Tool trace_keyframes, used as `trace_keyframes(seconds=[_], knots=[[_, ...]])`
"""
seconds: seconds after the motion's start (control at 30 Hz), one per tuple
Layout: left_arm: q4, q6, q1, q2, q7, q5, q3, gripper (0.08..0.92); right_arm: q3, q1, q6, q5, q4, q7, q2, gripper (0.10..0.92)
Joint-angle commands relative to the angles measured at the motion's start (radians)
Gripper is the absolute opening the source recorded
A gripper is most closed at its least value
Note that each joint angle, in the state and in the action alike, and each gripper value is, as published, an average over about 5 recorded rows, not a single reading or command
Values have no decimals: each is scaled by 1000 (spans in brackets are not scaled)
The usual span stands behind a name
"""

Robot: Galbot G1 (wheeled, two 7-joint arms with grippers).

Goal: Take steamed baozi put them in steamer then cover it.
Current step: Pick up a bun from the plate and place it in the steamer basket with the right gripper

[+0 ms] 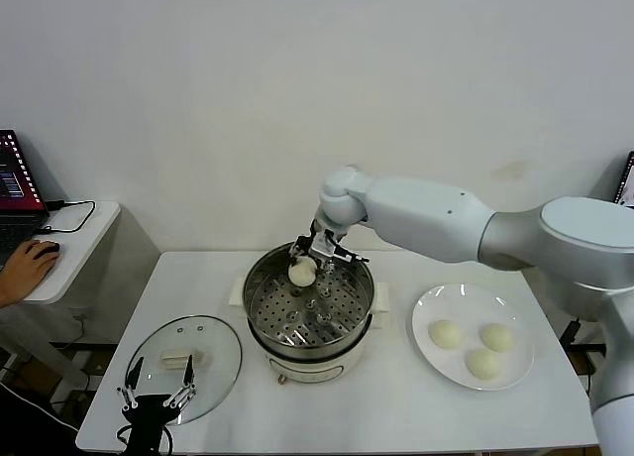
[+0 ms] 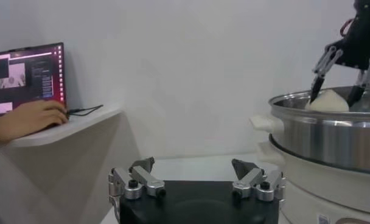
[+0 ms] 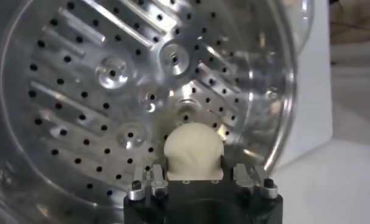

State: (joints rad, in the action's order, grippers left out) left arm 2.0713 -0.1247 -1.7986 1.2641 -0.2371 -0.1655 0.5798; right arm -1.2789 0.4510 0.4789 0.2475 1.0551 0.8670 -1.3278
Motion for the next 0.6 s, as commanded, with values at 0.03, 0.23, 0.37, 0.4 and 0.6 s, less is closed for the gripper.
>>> trace_keyframes(seconds=[0.03, 0.23, 0.37, 0.4, 0.6], knots=[[3, 1, 2, 1, 0, 1, -2, 823, 5, -26, 93, 124, -50, -21, -20, 562], [6, 2, 4, 5, 0, 2, -8, 823, 15, -27, 111, 131, -54, -52, -26, 679], [16, 5, 0, 5, 0, 3, -7, 823, 11, 33, 86, 44, -10, -36, -6, 786], [19, 6, -1, 4, 0, 3, -6, 823, 4, 59, 62, 2, 12, -24, 5, 802], [41, 11, -6, -2, 2, 1, 4, 823, -63, 231, -314, -421, 231, 99, 153, 822]])
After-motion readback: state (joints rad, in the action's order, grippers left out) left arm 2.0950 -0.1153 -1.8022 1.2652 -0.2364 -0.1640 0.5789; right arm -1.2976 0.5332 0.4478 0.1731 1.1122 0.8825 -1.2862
